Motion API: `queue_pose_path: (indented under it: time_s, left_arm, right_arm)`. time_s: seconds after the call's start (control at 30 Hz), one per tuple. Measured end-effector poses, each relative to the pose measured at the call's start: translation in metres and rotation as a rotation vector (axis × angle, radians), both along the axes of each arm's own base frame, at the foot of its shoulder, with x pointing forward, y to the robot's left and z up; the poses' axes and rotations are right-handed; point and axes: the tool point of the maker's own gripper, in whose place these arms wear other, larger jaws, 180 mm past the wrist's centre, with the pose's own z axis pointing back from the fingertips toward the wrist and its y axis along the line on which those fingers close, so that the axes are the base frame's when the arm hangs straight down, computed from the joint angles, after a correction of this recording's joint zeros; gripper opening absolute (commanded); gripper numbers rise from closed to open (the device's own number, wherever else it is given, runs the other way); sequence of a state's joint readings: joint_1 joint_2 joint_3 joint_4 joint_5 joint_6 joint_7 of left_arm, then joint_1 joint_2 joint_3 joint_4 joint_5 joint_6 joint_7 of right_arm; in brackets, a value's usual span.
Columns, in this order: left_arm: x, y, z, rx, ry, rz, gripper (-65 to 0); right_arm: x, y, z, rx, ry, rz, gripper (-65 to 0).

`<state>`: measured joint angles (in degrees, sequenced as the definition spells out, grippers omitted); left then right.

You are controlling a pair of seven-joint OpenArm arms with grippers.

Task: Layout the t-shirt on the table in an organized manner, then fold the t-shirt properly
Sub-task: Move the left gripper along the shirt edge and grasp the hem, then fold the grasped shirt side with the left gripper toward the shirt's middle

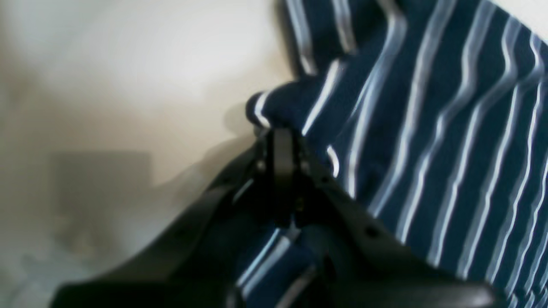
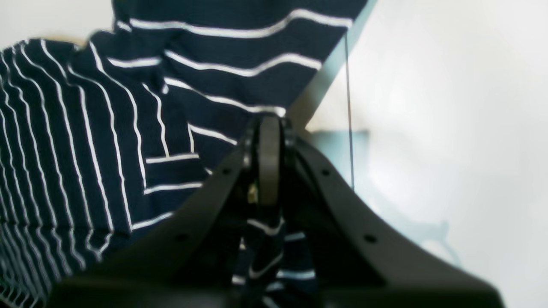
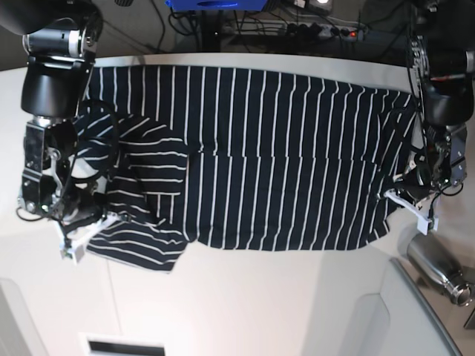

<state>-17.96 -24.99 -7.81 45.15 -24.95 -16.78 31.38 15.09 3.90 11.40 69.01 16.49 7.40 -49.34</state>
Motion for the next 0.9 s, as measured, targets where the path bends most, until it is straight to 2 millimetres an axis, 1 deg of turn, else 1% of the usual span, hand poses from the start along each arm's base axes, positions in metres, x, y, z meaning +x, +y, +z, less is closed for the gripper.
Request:
queue_pose_path:
  time_s: [0.07,0.13,0.2,0.23,0.3,0.37,0.47,0.5,0.63,0.7,0.77,0.8,0.9]
  left_arm:
    - [0.002,-0.012,0.017,0.023,-0.043,-0.061,-65.0]
    - [-0.001,-0.022,0.029,0.042,-0.050,-0.108,-65.0]
    - [-0.009,-0.025,0.039,0.049,-0.046,-0.121,-65.0]
    - [-0.015,-0.026,0.040,0.054,-0.036,-0.125,-65.0]
    - [-0.034,-0.029,0.034,0.076,0.030,-0.147,-65.0]
    - [-0.050,-0.040,0.032,0.078,0.067,-0.183,-65.0]
    - [-0.064,-0.051,0.036,0.088,0.074,-0.224,-65.0]
    - [-0.069,-0.053,0.034,0.090,0.082,-0.230,-65.0]
    - [-0.098,-0.052,0.016,0.086,0.156,-0.234,-65.0]
    - [-0.105,-0.052,0.011,0.085,0.176,-0.235,-65.0]
    - [-0.106,-0.051,0.011,0.086,0.178,-0.235,-65.0]
    - [-0.106,-0.050,0.012,0.088,0.176,-0.236,-60.2]
    - [-0.104,-0.039,0.018,0.085,0.154,-0.191,-34.4]
  right_arm:
    - [0.000,0.000,-0.001,-0.001,0.000,0.001,-65.0]
    - [-0.001,0.001,-0.001,0.004,0.002,0.003,-65.0]
    - [-0.002,0.001,-0.001,0.002,0.004,0.002,-65.0]
    - [-0.001,0.001,-0.001,0.001,0.002,0.002,-65.0]
    - [0.000,0.002,-0.001,0.005,0.000,0.003,-65.0]
    - [-0.001,0.001,-0.001,0.001,0.001,0.003,-65.0]
    - [-0.001,0.001,-0.001,0.003,0.000,0.003,-65.0]
    - [0.000,0.001,-0.001,0.003,0.000,0.003,-65.0]
    - [0.000,0.002,-0.001,0.005,0.000,0.003,-65.0]
    - [0.000,0.002,0.000,0.005,-0.001,0.003,-65.0]
    - [0.000,0.002,-0.001,0.005,0.000,0.003,-65.0]
    - [0.000,0.002,-0.001,0.005,0.000,0.003,-65.0]
    - [-0.001,0.002,-0.001,0.005,0.001,0.003,-65.0]
